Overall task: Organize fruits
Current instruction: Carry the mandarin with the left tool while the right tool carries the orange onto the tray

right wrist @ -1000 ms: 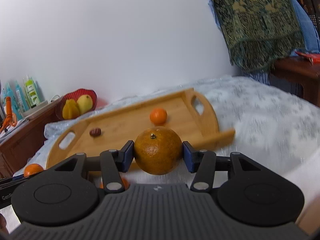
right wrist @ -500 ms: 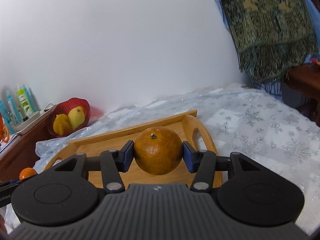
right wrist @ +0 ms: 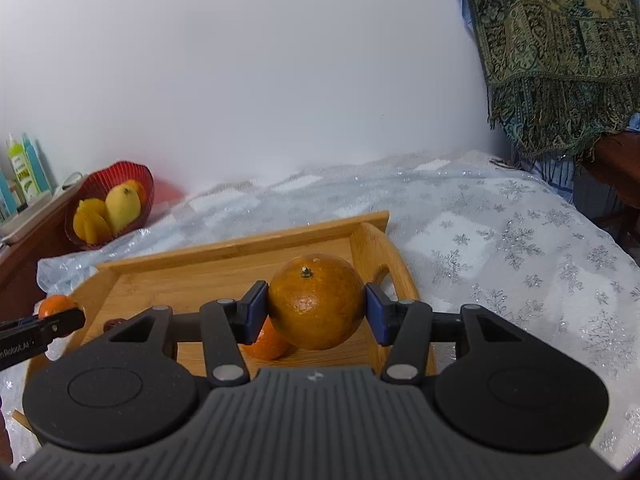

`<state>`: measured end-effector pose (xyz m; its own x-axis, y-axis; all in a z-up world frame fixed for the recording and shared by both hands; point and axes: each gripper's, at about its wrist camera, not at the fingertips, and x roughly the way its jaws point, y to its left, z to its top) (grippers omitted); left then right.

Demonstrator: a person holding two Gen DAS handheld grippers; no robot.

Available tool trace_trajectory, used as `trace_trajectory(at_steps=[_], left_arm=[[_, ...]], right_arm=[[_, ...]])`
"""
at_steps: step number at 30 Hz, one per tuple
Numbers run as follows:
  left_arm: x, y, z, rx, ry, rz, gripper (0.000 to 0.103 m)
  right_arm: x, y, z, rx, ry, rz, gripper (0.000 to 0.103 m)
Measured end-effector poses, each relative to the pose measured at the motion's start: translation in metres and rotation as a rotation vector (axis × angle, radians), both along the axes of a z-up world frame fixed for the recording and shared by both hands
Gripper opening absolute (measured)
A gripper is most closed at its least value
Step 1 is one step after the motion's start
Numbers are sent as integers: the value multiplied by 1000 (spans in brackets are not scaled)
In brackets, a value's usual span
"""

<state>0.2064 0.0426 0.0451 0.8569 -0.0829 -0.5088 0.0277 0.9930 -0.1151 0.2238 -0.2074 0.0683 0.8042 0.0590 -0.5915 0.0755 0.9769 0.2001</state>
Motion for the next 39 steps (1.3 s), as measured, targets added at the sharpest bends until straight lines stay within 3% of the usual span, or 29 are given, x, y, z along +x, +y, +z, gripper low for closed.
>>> trace_trajectory(at_steps=[20, 39], left_arm=[[15, -6, -17, -2, 53, 0, 38], [19, -6, -26, 2, 81, -4, 38]], right_arm=[[22, -3, -14, 2, 63, -15, 55], [21, -4, -11, 15, 40, -19, 56]])
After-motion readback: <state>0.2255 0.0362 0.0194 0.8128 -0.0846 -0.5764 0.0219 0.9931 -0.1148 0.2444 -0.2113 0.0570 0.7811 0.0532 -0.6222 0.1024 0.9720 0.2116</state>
